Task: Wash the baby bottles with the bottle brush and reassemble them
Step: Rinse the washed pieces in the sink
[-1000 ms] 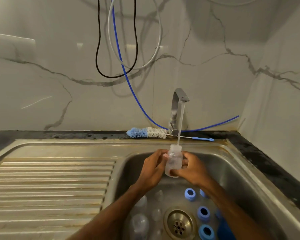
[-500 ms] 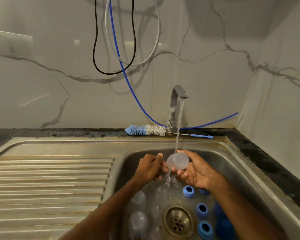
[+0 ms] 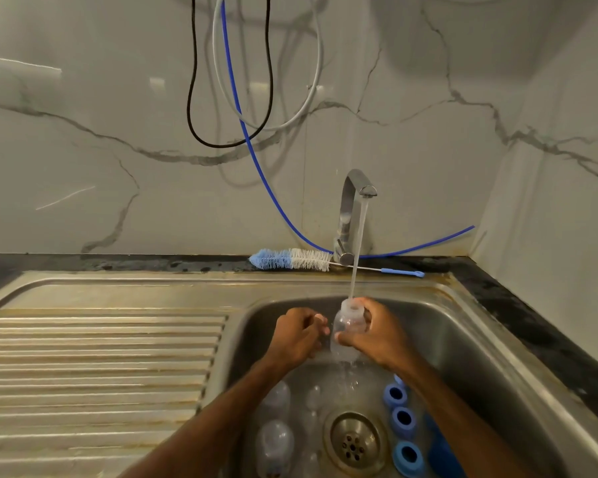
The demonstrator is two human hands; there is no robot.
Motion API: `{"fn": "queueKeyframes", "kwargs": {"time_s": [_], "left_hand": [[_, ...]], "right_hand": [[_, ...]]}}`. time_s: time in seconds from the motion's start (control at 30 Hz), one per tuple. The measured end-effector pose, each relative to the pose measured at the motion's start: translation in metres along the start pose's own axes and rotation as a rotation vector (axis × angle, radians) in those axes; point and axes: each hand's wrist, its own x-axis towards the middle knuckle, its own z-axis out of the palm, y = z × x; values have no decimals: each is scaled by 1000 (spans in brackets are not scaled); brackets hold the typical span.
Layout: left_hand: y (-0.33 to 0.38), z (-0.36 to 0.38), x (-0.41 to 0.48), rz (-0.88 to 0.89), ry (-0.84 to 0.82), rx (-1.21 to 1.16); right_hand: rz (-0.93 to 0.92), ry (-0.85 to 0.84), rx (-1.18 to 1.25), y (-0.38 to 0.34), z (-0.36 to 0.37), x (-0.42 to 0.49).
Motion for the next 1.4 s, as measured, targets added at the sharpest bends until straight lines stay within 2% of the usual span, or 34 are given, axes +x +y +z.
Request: {"fn": "queueKeyframes", "kwargs": {"time_s": [0.07, 0.17, 0.3, 0.4, 0.53, 0.67, 0.77, 0.9, 1.0, 1.13, 1.27, 1.4], "left_hand": [[0, 0, 1, 8, -7, -5], [-2, 3, 2, 30, -2, -12], [-6, 4, 4, 55, 3, -33], [-9, 5, 5, 63, 18, -30], [-13, 4, 10, 85, 24, 5], [-15, 7, 10, 73, 22, -43], [-13, 7, 10, 75, 10, -47], [-11, 8, 8, 74, 6, -53], [-10, 7, 9, 101, -15, -49], [-4, 10, 4, 150, -110, -152], [5, 9, 0, 135, -204, -295], [7, 9, -1, 76, -253, -323]], "right_hand": [[-51, 59, -6, -3, 0, -1], [-48, 38, -69, -1, 1, -4], [-87, 155, -72, -6, -3, -3], [-54, 80, -99, -10, -1, -7], [-118, 167, -67, -12, 0, -6], [-71, 82, -62, -12, -1, -8], [-127, 150, -50, -13, -2, -5], [-80, 103, -123, -12, -1, -9], [-134, 176, -98, -12, -2, -5], [-10, -29, -84, -5, 0, -4], [229, -197, 355, -11, -6, -2], [404, -301, 502, -11, -11, -4]]}}
